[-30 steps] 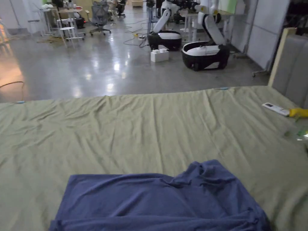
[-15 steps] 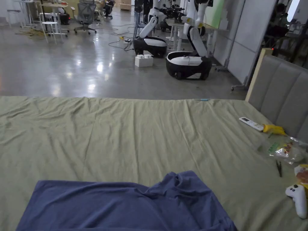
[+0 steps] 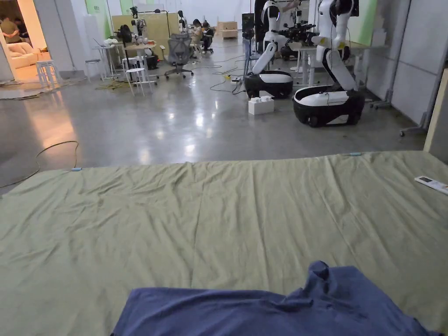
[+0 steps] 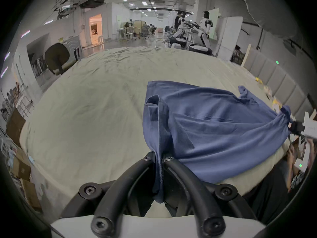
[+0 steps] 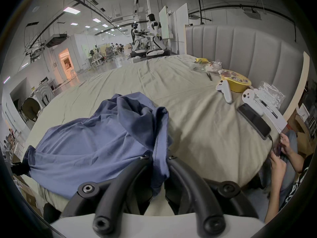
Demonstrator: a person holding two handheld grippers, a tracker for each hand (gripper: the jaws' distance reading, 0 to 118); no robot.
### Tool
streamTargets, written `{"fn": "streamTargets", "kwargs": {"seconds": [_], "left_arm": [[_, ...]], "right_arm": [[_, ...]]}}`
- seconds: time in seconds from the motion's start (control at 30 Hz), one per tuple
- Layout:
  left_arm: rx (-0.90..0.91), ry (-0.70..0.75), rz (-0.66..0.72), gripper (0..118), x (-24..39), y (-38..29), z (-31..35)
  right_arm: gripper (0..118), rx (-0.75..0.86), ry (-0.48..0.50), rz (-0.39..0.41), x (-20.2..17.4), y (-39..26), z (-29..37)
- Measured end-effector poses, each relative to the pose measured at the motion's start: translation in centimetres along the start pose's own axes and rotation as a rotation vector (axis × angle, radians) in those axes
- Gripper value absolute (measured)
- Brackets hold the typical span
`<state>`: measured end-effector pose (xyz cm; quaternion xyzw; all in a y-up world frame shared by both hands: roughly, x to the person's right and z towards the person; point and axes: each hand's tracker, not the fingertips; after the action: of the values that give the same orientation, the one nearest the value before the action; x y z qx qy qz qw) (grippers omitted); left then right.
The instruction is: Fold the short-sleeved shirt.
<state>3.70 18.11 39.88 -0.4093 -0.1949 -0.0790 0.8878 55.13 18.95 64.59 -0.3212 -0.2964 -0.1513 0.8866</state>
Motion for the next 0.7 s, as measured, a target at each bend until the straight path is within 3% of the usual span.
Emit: {"fn": "streamTargets", "kwargs": {"seconds": [0.2,0.3,0.33,0.37,0.4,0.53,0.7], "left_arm": [[-0.038,-0.055,0.088,8,-0.2,-5.2,0.4],[0.005,-0.02,0.167,33,-0.6,-6.7,-0.9],[0.001,-0.008,0.192,33,-0.8,-6.9,-1.1],[0.005,-0.008,0.204,64,-1.0,-7.1,-1.0],[0.026,-0.018,0.213,79,-1.3,-7.2,-0.5],[0.272,0.015,0.122,82,-1.0,-5.5,5.3],[0.625,-0.026,0.067,82,1.1,-1.2,16.2]], "right_arm": [[11,-0.081,0.003,0.073,1.1,-4.9,0.0],[22,-0.091,-0.017,0.11,1.2,-6.6,-1.5],[22,-0.12,-0.047,0.124,1.2,-6.9,-1.8],[46,-0.138,-0.07,0.13,1.5,-7.3,-2.1],[60,-0.133,-0.056,0.119,1.9,-7.4,-2.0],[60,-0.009,0.024,0.078,3.2,-5.7,1.3],[61,0.339,0.125,0.15,1.3,-0.5,10.2]]}}
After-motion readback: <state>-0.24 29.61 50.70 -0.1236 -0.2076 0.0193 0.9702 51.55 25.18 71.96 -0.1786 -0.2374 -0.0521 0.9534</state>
